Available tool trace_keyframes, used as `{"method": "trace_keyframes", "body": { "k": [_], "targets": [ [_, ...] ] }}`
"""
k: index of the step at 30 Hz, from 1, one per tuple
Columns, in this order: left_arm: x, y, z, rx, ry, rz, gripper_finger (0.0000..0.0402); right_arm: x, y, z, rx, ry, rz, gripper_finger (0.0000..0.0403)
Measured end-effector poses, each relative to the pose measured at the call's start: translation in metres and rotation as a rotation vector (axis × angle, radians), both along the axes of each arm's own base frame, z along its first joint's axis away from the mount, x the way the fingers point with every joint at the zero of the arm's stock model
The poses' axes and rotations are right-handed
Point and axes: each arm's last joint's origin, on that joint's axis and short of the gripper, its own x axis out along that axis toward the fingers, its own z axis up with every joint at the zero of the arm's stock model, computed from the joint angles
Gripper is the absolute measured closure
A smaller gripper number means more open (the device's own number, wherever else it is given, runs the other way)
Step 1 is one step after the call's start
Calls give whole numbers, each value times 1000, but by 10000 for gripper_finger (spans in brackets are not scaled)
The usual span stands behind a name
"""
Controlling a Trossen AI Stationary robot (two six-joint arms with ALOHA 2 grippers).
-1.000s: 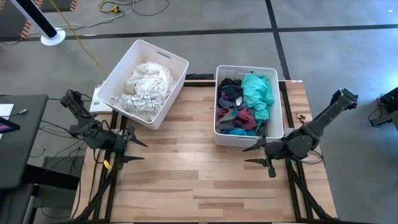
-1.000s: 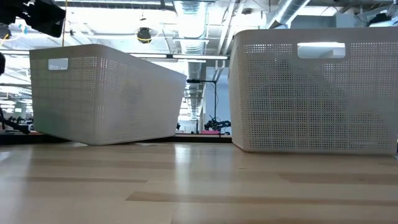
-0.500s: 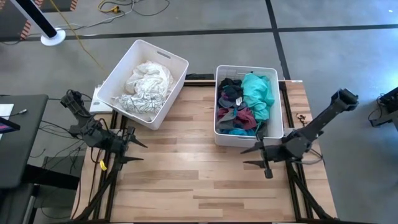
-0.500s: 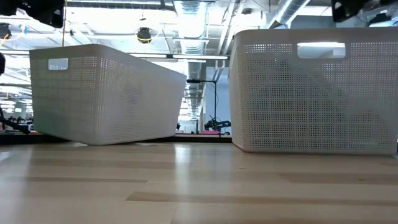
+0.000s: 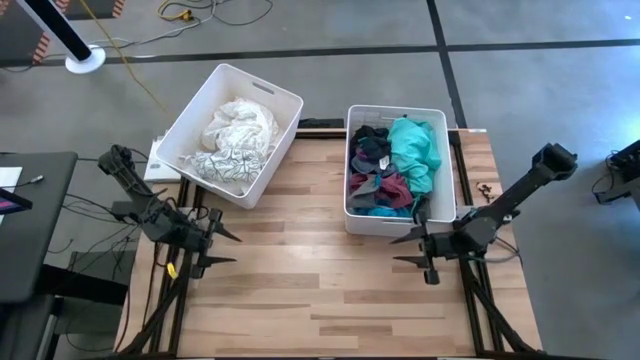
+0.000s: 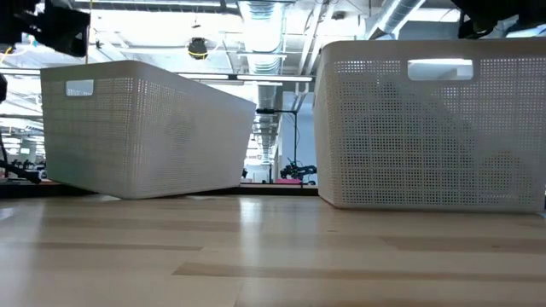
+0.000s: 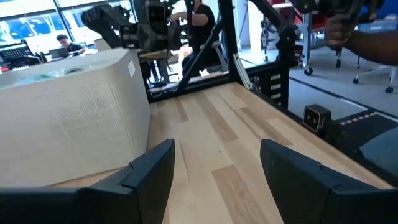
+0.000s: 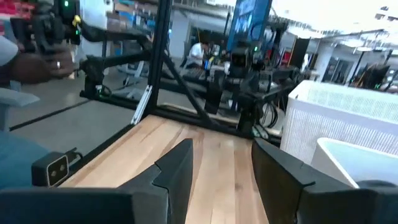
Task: Sort clothes
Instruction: Return to Home Position
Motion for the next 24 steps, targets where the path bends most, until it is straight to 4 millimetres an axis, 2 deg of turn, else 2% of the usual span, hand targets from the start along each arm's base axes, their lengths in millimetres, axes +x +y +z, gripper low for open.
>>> {"method": "trace_keyframes", "body": {
  "k": [7,17,24],
  "targets": [
    [1,-1,-9,4,-3,0,170,-9,-6,-10,24,-49,24,226],
    [1,-1,-9,13,-5,-1,170,-20,-17,-19,48,-106,140,226],
    [1,-1,-5,-21,-38,-7,170,-32,-24,-8,60,-237,333,226]
  ]
}}
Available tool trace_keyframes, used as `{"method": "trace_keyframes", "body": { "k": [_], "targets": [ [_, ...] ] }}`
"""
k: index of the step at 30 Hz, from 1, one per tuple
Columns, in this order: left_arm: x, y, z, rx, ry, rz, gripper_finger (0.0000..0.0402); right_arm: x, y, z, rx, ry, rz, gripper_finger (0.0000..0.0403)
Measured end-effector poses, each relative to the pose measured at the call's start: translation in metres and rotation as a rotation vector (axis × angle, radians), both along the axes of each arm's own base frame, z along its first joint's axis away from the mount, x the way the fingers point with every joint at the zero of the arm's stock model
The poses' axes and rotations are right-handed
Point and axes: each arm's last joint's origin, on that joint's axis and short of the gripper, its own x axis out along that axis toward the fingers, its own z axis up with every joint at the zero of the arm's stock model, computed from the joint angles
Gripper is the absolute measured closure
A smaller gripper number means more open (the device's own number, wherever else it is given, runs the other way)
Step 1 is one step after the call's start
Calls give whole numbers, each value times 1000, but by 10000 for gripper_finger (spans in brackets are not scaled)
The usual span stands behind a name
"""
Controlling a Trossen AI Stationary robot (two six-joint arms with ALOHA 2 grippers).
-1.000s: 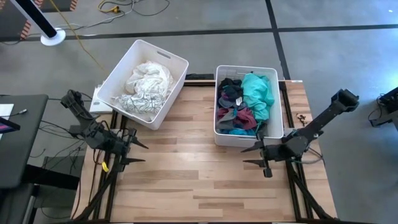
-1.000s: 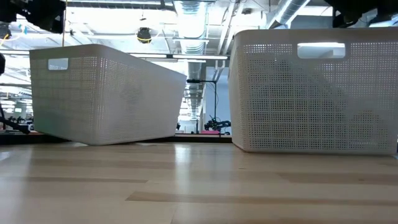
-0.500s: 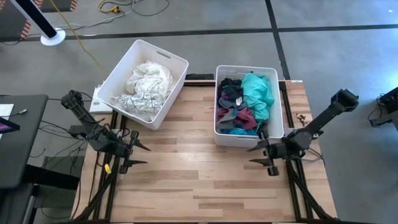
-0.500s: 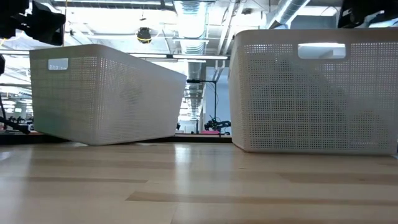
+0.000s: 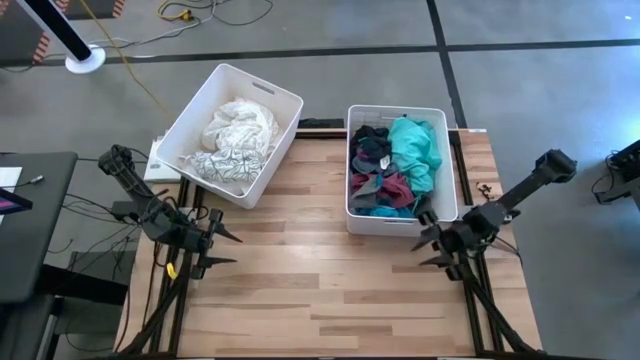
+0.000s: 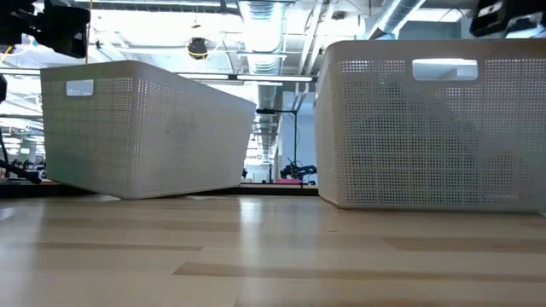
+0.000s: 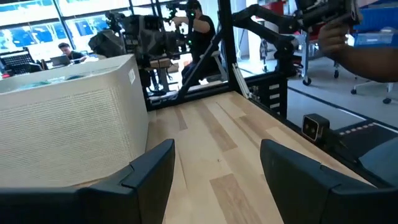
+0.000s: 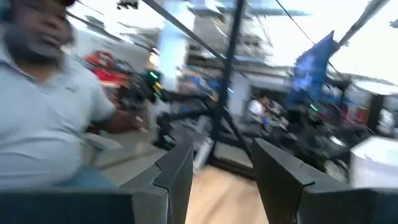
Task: Sort clothes
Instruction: Return to Home Position
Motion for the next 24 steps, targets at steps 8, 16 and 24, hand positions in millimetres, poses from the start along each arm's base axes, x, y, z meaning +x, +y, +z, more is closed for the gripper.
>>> {"method": "trace_keyframes", "body": {
  "k": [8,16,24],
  "targets": [
    [0,0,-1,-6,9,5,170,-6,3,9,-36,-73,121,226],
    [3,4,-2,-39,23,48,170,-3,9,6,-24,9,206,226],
    [3,5,-3,-56,38,49,170,1,21,-6,-30,116,273,226]
  ]
}}
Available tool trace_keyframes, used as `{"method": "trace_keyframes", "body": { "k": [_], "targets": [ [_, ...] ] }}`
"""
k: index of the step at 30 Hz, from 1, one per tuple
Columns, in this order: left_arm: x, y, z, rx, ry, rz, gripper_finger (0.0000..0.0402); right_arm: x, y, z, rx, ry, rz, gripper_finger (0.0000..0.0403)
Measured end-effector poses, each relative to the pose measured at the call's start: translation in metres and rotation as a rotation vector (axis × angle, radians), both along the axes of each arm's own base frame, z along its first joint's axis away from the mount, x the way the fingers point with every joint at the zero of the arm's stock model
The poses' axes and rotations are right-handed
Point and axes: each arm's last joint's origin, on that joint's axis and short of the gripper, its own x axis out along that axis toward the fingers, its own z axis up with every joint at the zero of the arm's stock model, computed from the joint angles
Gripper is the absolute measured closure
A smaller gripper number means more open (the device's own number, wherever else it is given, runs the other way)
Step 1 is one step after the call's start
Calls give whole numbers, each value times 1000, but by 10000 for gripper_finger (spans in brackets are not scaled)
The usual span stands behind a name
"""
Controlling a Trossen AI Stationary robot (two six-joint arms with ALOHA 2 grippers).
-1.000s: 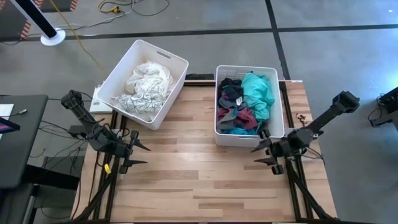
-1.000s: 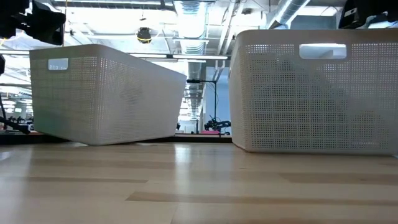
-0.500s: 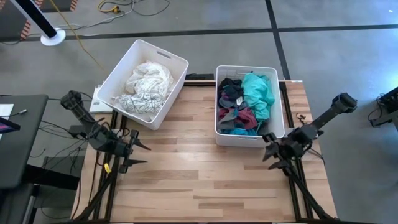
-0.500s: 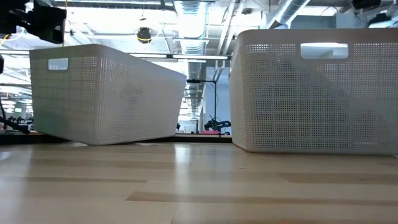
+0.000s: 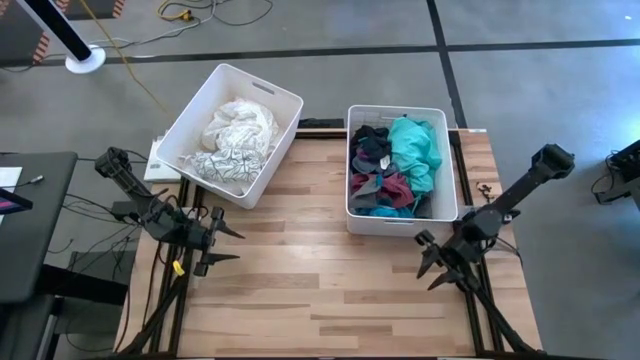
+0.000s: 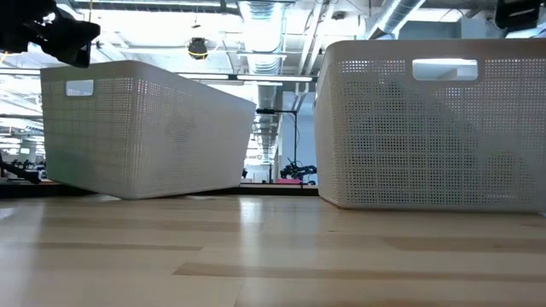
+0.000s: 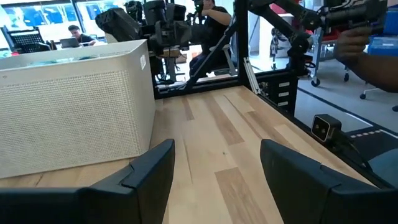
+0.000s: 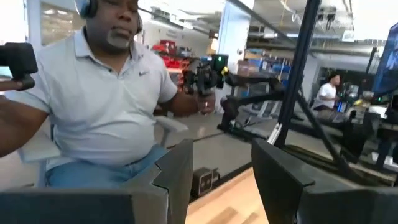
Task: Sort clothes
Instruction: Return to Home Position
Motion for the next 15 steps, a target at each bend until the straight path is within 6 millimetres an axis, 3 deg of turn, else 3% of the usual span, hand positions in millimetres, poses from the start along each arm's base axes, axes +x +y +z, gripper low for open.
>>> {"method": "trace_keyframes", "body": {
  "k": [7,15],
  "targets": [
    [0,0,0,-13,1,8,170,3,-4,-11,-17,67,-33,230],
    [0,1,0,-18,-1,35,170,4,-21,-30,9,155,-127,260]
  ]
}}
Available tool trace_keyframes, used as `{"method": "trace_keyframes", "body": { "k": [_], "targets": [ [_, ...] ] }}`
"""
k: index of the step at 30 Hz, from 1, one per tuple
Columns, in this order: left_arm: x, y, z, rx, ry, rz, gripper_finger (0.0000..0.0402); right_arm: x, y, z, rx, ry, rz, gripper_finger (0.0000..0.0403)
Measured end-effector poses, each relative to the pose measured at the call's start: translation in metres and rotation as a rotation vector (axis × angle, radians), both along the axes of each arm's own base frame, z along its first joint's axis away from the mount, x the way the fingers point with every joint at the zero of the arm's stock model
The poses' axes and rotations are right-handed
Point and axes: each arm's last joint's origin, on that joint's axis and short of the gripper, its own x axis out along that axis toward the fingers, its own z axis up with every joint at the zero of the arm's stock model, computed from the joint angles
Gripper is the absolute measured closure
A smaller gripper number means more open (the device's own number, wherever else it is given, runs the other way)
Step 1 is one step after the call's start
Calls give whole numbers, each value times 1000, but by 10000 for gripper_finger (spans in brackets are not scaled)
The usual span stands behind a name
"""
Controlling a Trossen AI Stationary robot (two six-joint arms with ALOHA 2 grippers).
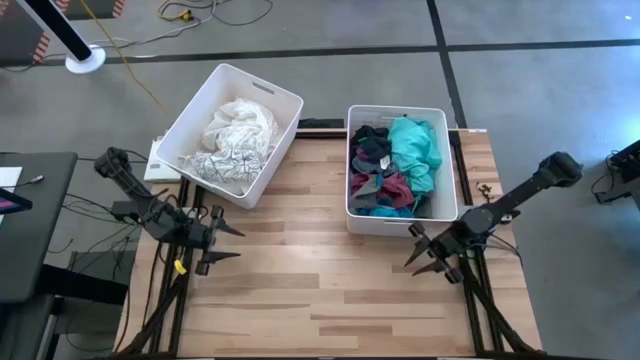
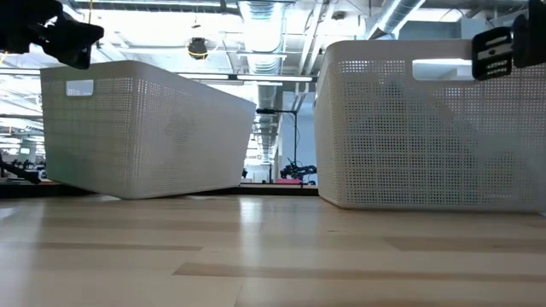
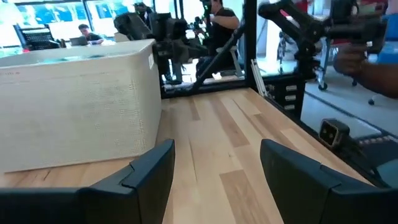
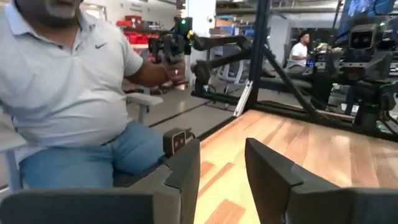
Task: Sort clothes
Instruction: Return to Home Position
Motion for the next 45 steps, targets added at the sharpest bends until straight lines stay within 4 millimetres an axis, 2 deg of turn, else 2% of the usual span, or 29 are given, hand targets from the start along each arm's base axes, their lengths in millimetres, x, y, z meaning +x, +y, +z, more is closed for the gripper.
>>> {"method": "trace_keyframes", "body": {
  "k": [9,26,35,45],
  "targets": [
    [5,5,-33,-50,-67,68,170,7,-16,-6,-24,60,-42,284],
    [13,20,-32,102,-85,148,170,14,-46,-10,23,124,-142,296],
    [15,24,-36,79,-49,161,170,15,-48,-10,37,132,-168,296],
    [15,23,-42,52,7,159,170,13,-37,-13,25,162,-120,296]
  ]
}}
